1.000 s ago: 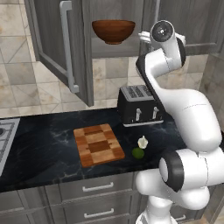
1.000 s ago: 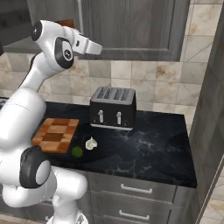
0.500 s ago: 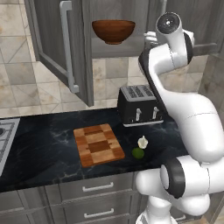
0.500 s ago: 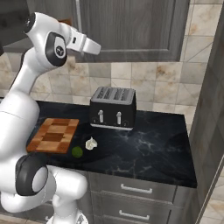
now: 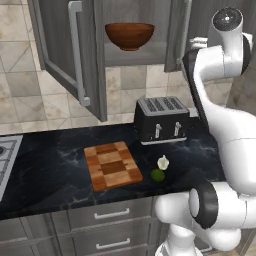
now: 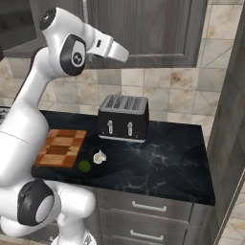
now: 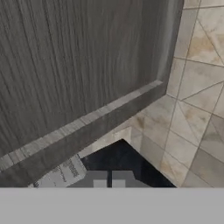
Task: Open the cabinet. Place the bowl and condiment on the counter. Then place the lime and garlic on the cutting board.
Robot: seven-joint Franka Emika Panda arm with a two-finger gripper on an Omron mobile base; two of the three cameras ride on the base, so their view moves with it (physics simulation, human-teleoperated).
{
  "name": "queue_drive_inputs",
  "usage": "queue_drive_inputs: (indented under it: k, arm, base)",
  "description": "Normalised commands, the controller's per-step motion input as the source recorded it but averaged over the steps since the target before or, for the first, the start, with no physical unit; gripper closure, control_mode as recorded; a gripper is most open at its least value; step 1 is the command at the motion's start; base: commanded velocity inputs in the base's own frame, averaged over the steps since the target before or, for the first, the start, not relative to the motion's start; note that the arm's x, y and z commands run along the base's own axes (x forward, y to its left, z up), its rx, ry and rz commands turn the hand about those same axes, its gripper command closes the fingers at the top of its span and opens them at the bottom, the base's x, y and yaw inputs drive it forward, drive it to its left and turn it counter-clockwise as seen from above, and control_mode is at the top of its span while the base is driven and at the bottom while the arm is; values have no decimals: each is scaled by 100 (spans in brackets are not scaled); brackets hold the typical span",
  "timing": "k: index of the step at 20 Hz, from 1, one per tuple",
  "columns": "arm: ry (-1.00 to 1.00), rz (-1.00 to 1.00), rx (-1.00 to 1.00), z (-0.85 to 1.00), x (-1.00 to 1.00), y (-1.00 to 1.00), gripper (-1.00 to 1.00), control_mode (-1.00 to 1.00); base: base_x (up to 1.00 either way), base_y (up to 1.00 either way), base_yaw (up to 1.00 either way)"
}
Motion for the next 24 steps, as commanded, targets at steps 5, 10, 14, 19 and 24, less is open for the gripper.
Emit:
queue_drive_inputs:
  k: [5,10,14,19,24]
  arm:
    - [2,0,0,-10,-38,-89,100,-100]
    - [5,0,-15,2,-75,61,-100,-100]
    - [12,2,-34,36,-77,100,-100,-100]
    - [10,6,-35,35,-27,100,-100,-100]
    - [18,12,-41,5,11,100,-100,-100]
  base:
    - [0,0,0]
    - [0,0,0]
    - [0,0,0]
    - [0,0,0]
    - [0,0,0]
